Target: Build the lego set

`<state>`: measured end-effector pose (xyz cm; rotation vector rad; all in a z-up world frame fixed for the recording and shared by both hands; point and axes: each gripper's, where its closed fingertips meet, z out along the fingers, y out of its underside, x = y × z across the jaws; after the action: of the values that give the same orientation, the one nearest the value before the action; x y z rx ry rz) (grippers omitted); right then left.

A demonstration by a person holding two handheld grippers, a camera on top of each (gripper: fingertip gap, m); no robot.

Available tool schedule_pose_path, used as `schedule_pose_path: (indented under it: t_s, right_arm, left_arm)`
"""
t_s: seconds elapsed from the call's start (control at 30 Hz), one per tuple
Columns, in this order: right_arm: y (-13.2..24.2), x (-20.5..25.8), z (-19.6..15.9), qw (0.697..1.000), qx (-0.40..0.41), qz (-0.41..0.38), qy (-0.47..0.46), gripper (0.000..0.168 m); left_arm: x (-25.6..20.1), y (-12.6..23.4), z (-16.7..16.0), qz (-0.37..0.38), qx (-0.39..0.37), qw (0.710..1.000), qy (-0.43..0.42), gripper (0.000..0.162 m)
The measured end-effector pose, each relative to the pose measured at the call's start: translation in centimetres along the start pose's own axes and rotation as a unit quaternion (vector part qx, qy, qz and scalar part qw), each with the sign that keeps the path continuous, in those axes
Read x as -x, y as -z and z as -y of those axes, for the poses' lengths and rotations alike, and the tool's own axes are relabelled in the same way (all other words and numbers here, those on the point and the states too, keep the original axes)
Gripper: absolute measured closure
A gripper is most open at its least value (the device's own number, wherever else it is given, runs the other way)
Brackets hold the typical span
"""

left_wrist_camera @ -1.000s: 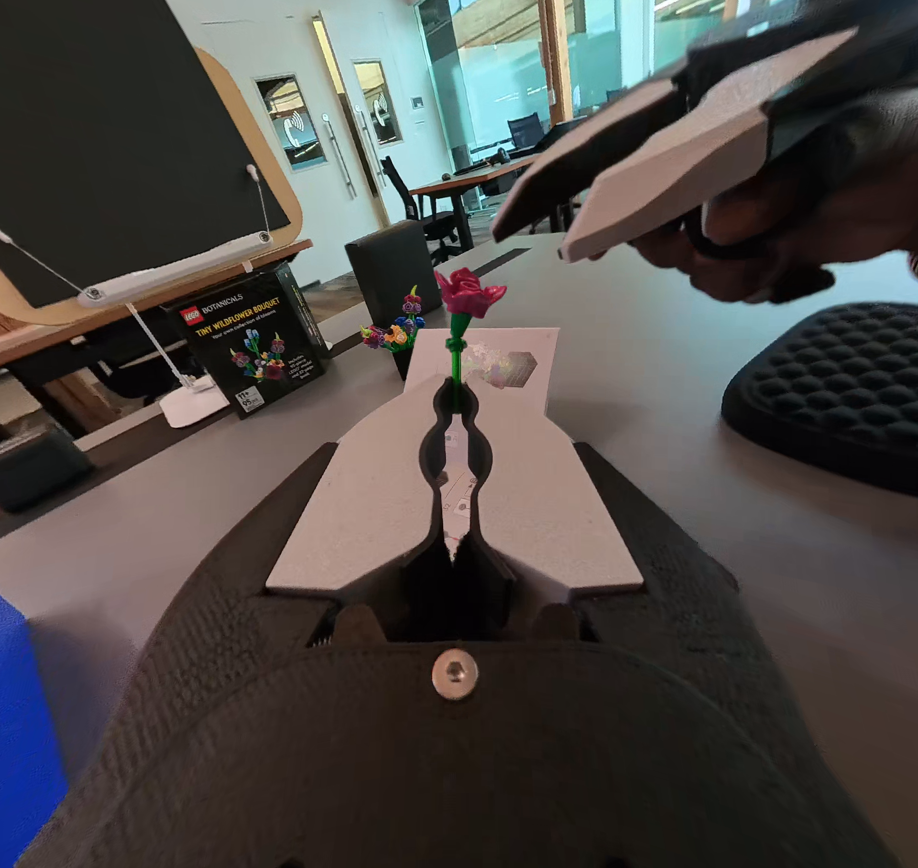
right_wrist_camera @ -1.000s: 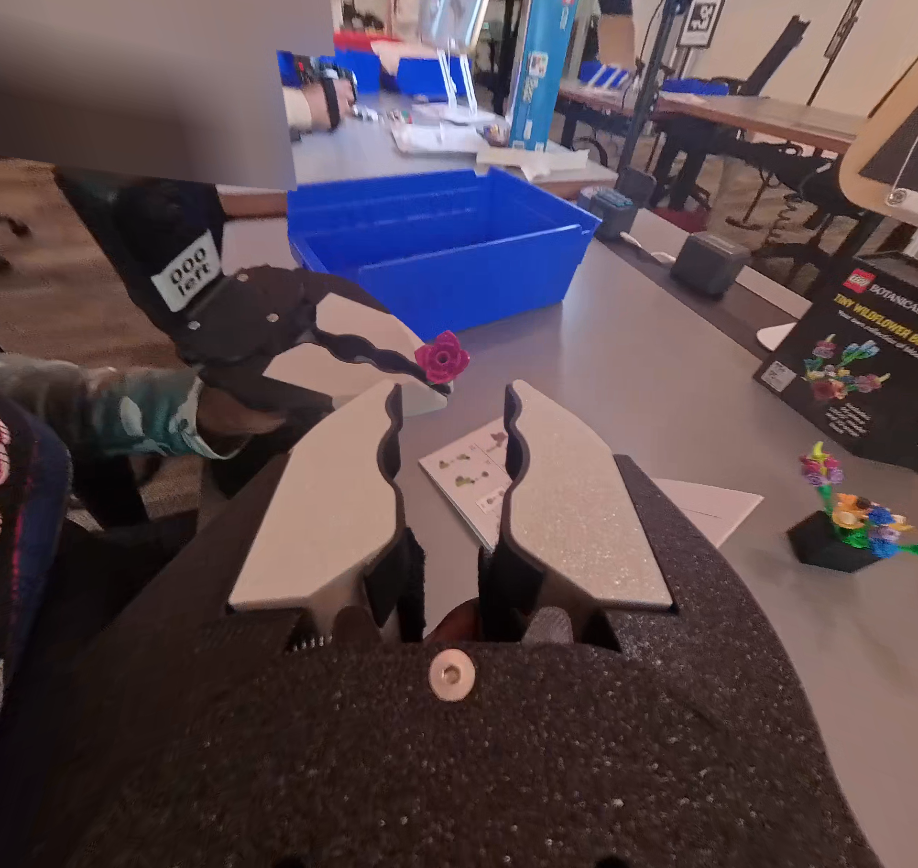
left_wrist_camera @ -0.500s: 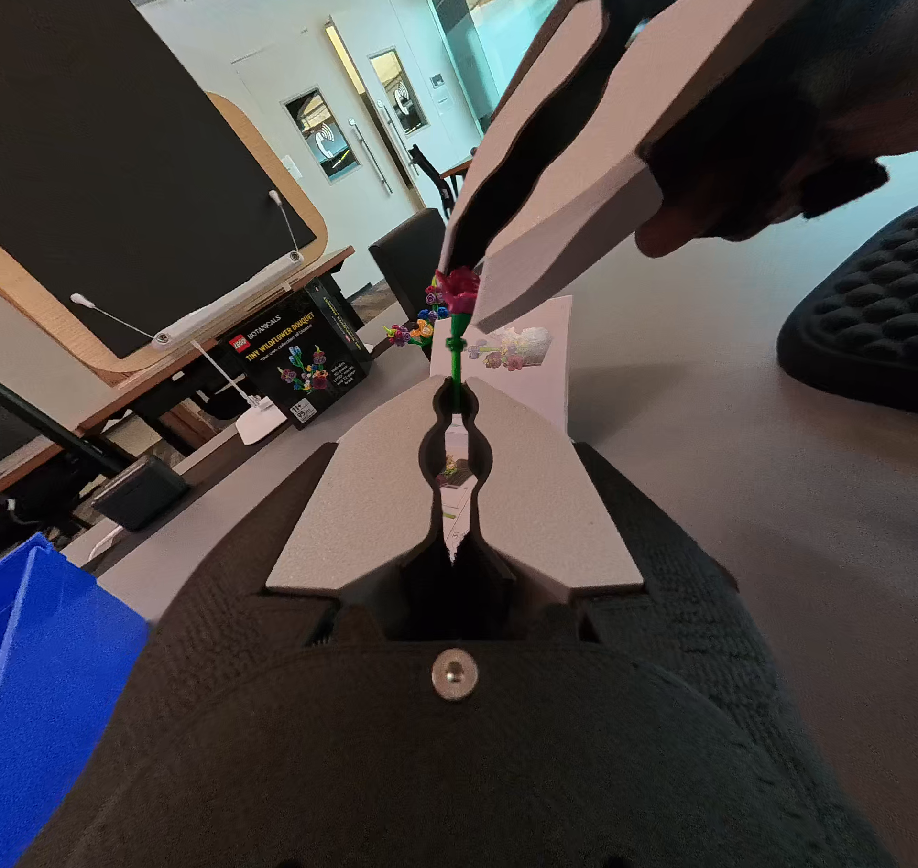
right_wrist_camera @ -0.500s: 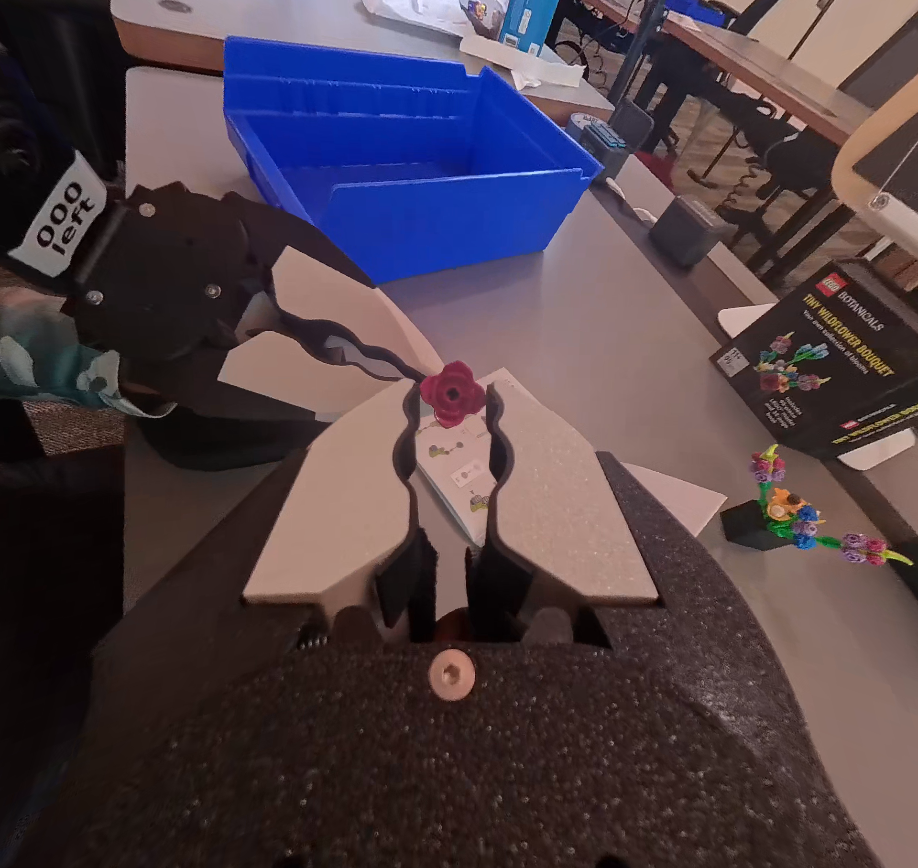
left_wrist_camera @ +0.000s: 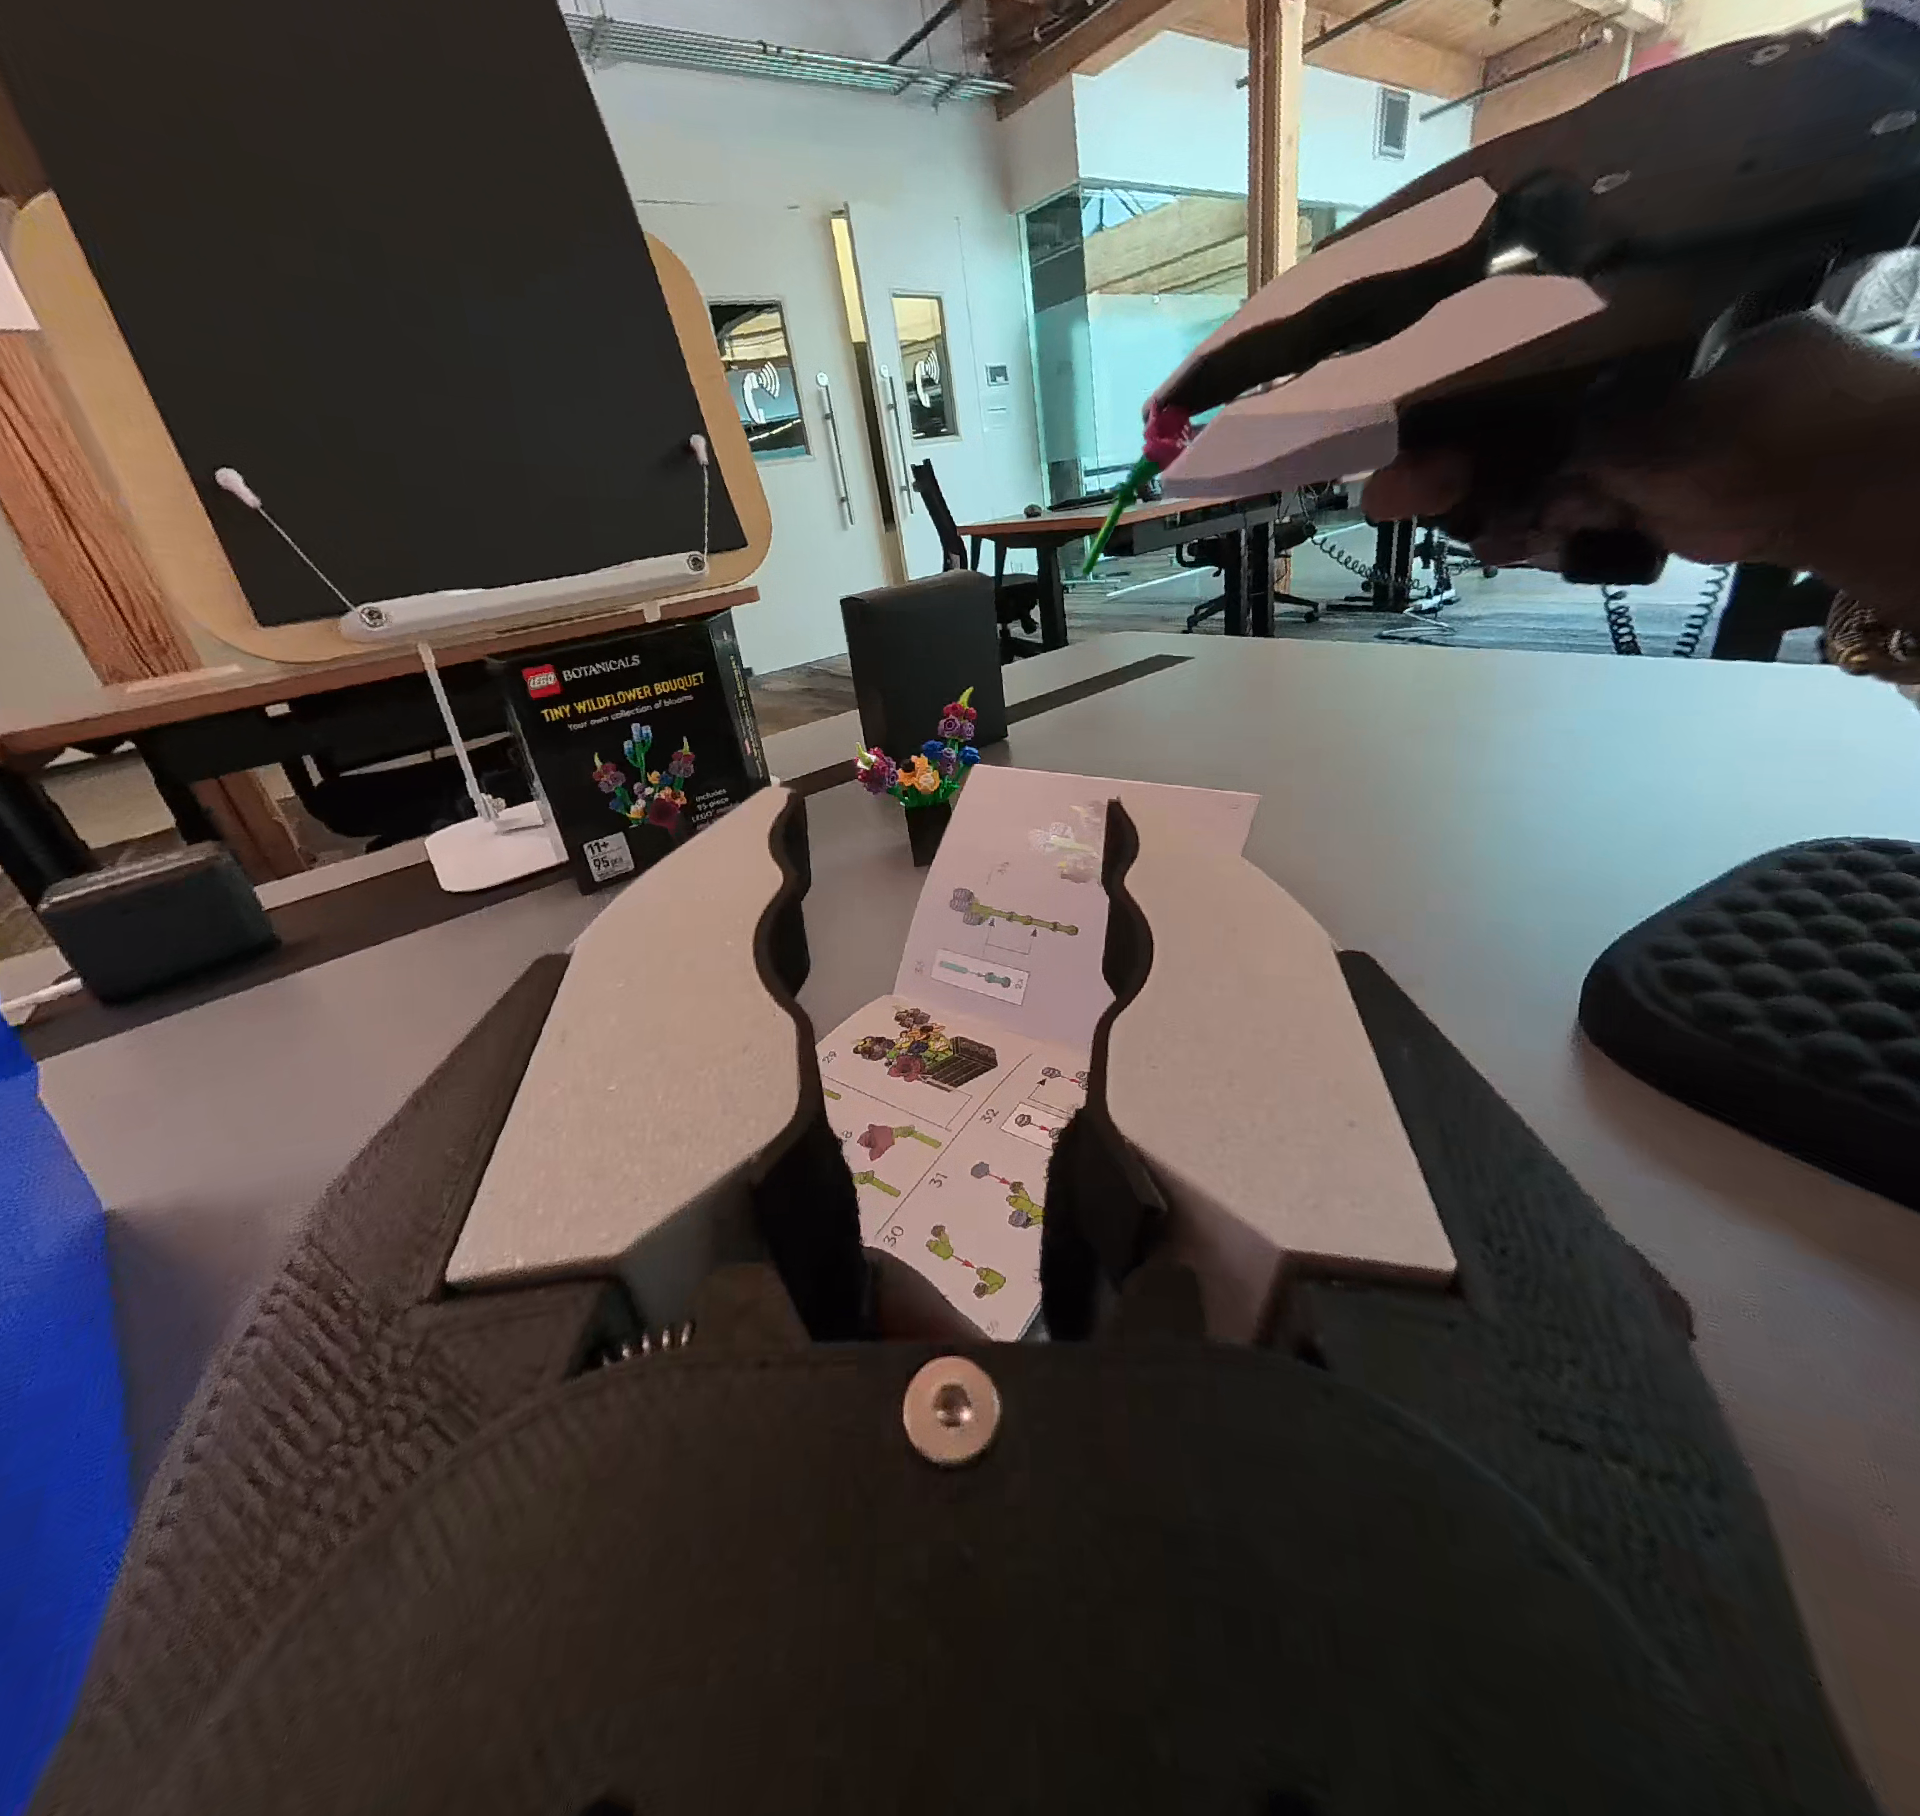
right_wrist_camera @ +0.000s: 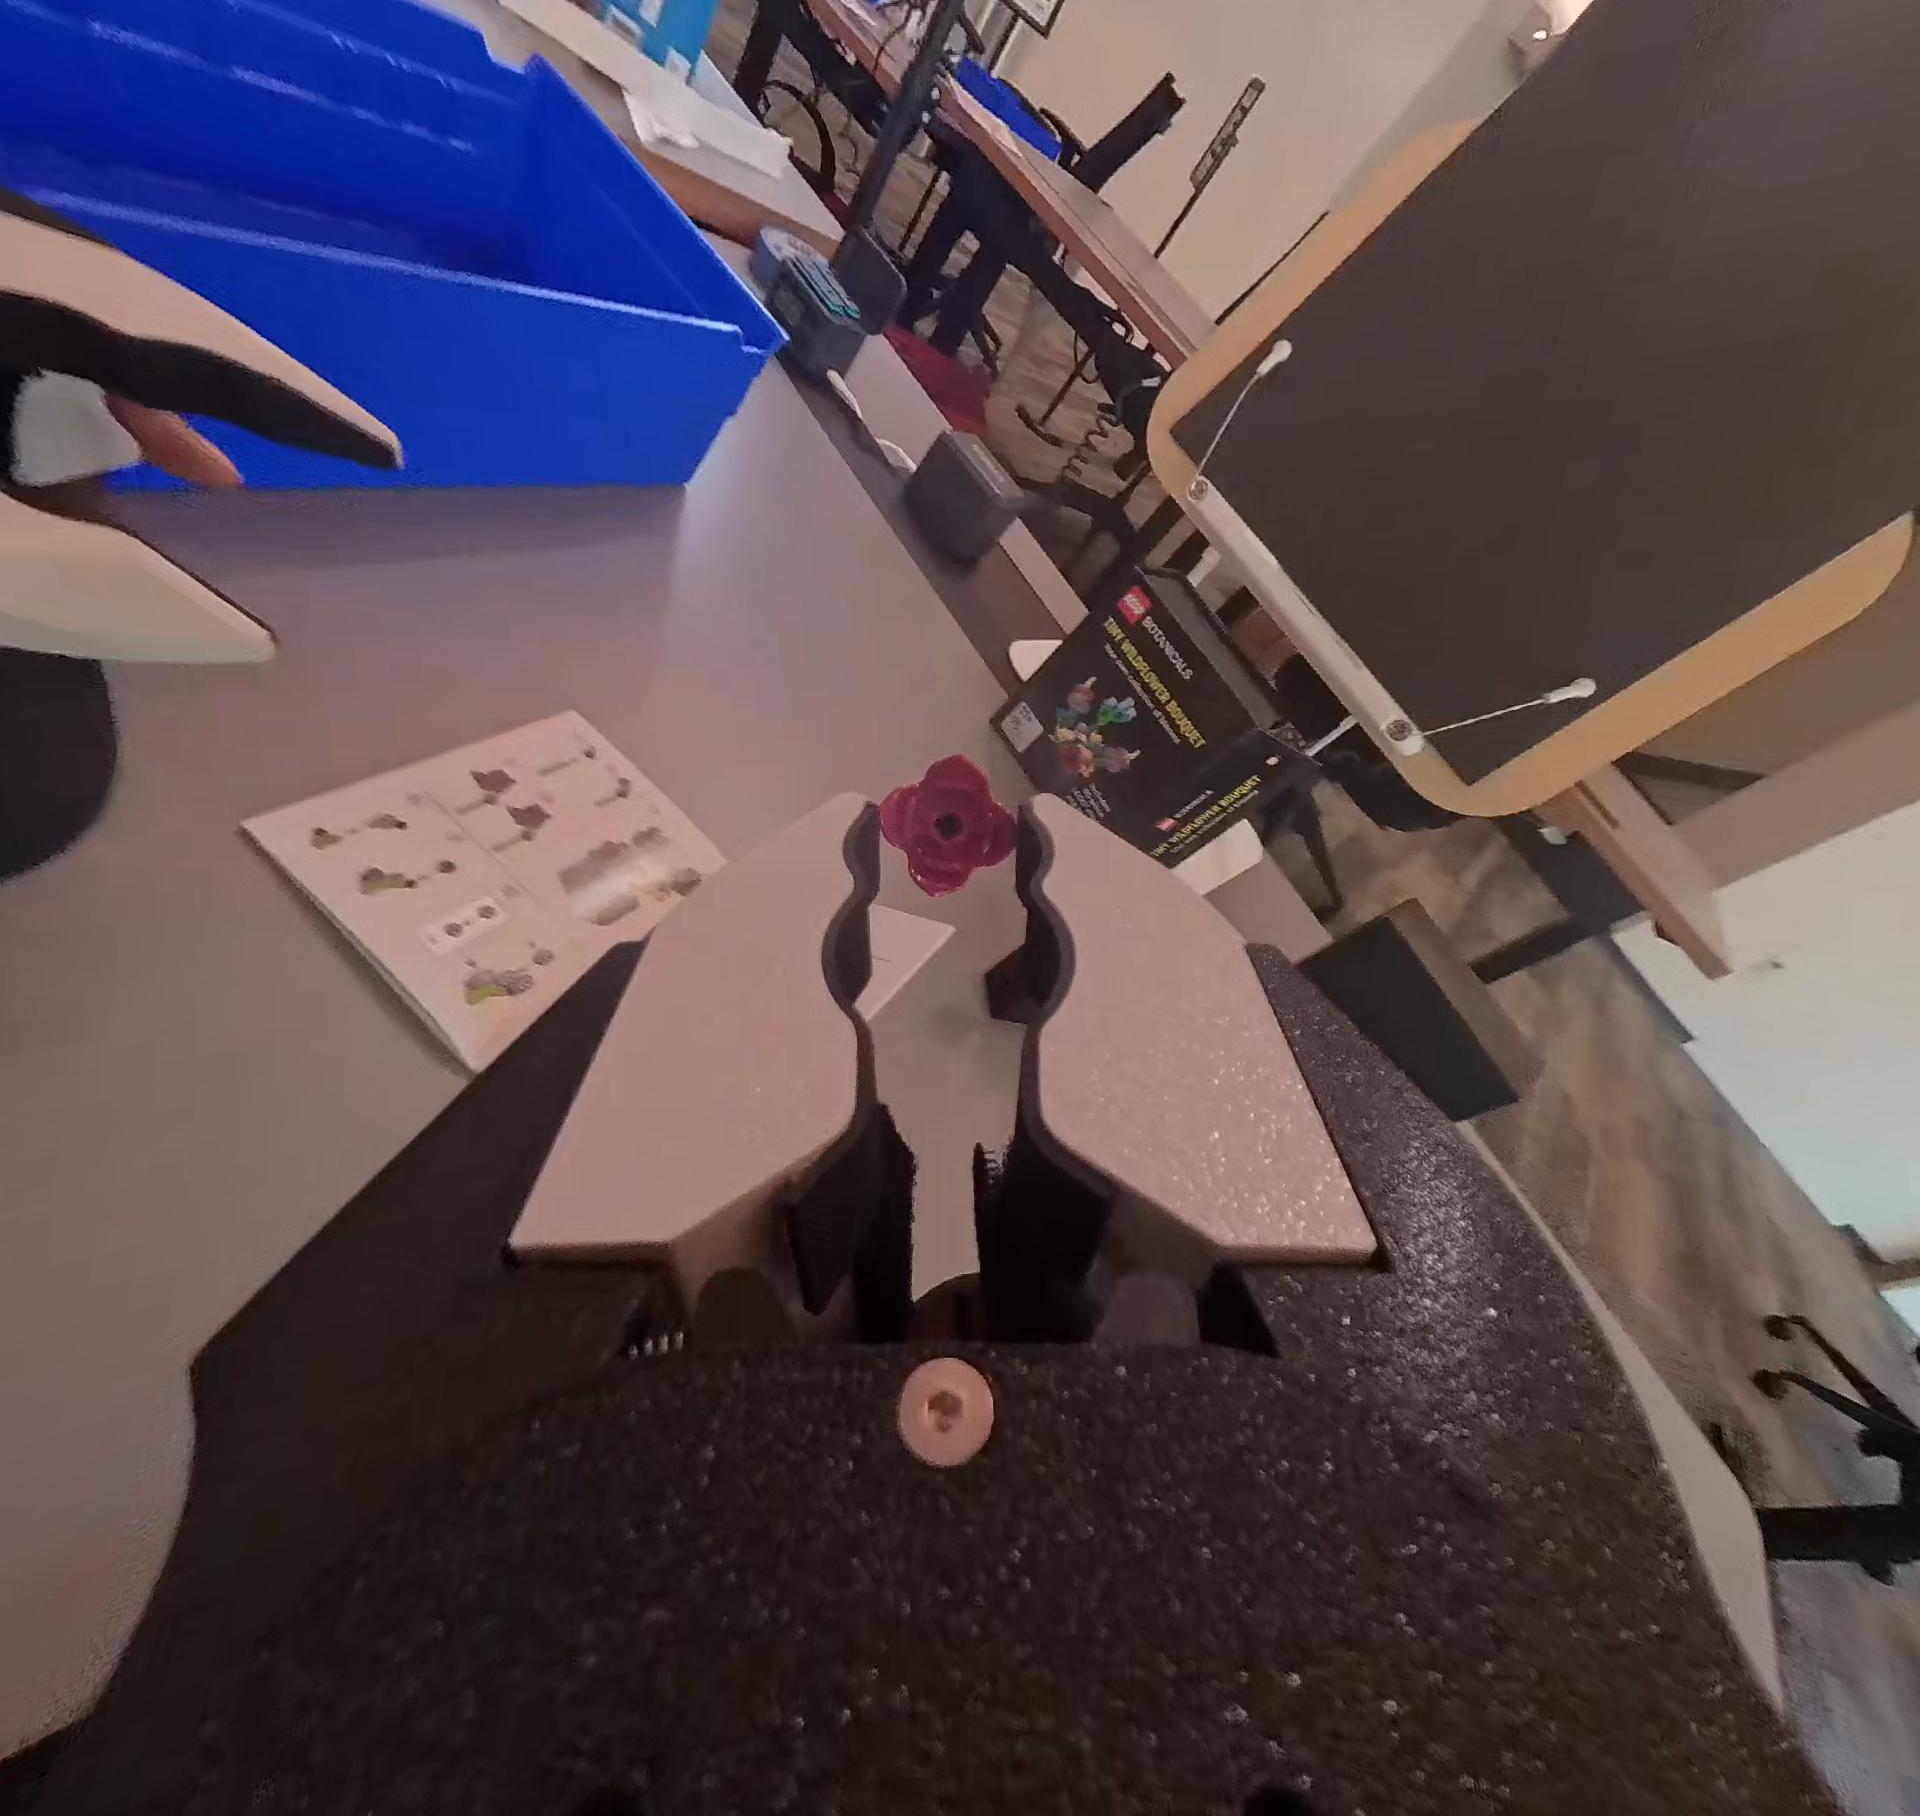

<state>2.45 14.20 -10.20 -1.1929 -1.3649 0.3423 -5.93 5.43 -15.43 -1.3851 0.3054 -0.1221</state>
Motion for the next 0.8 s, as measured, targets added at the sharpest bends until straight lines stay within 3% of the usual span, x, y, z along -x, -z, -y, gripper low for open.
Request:
schedule_pose_path:
  t_s: [0.23, 0.5, 0.8]
  right_arm:
    - [-1.6, -1.0, -1.1, 1.000, -0.006, -0.011, 0.009, 0.143]
    - [-1.5, 2.5, 1.0, 0.994, -0.081, 0.077, 0.001, 0.143]
    - [-0.7, 5.3, 0.9, 0.953, -0.213, 0.158, -0.149, 0.143]
  left_arm:
    - [0.7, 0.1, -0.1, 0.011, -0.002, 1.000, 0.022, 0.104]
    - [1.8, 0.4, -0.1, 0.015, -0.014, 0.997, 0.080, 0.104]
    - [1.7, 0.6, 0.2, -0.004, -0.027, 0.995, 0.099, 0.105]
